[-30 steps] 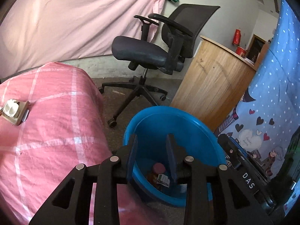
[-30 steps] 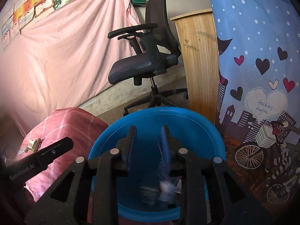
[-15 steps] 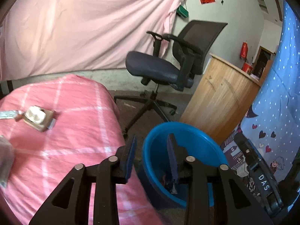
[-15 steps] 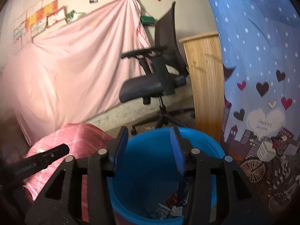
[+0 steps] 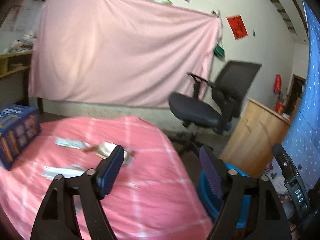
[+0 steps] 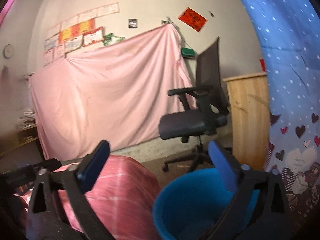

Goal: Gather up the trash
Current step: 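Move both open tools back over the trash on the bed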

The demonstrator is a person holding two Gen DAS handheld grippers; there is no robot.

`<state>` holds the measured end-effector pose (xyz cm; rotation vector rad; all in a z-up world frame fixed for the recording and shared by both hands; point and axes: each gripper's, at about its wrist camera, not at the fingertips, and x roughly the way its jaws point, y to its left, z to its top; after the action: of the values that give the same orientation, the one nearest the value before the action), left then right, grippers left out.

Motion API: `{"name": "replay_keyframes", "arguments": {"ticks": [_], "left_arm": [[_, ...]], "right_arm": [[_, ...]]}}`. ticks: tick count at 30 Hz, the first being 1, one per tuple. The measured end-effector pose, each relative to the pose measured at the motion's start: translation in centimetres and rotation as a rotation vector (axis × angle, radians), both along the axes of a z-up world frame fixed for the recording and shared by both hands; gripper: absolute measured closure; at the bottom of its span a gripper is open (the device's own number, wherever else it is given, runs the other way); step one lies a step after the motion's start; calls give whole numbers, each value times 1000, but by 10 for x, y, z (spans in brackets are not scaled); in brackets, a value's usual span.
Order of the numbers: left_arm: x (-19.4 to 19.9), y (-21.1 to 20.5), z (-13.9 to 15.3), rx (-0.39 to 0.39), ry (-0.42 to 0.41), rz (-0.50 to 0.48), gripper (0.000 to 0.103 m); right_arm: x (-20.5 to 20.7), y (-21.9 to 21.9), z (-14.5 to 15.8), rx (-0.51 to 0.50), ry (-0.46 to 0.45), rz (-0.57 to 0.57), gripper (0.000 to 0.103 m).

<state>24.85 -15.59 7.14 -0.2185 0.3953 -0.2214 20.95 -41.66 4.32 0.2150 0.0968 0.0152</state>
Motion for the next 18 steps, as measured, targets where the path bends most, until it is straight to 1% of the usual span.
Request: {"name": "replay_keyframes", "arguments": {"ticks": [1, 3, 4, 7, 11, 14, 18], "left_arm": [[-3, 8, 0, 5, -15, 23, 17], [-11, 25, 1, 15, -45, 75, 9], [-14, 30, 0, 16, -56, 92, 6], [-24, 49, -1, 34, -85, 144, 5], [-35, 70, -9, 77, -93, 197, 4], [-40, 83, -21, 101, -74, 231, 4], [-43, 104, -38, 125, -28, 245, 4]], "right_arm": [[1, 5, 2, -1, -6, 18, 0], [5, 18, 6, 3, -10, 54, 0], [6, 22, 6, 6, -11, 67, 0], [8, 43, 9, -9, -22, 120, 0], [7, 75, 11, -55, -48, 189, 0], [7, 97, 10, -88, -56, 233, 0], [11, 114, 6, -115, -48, 274, 0]]}}
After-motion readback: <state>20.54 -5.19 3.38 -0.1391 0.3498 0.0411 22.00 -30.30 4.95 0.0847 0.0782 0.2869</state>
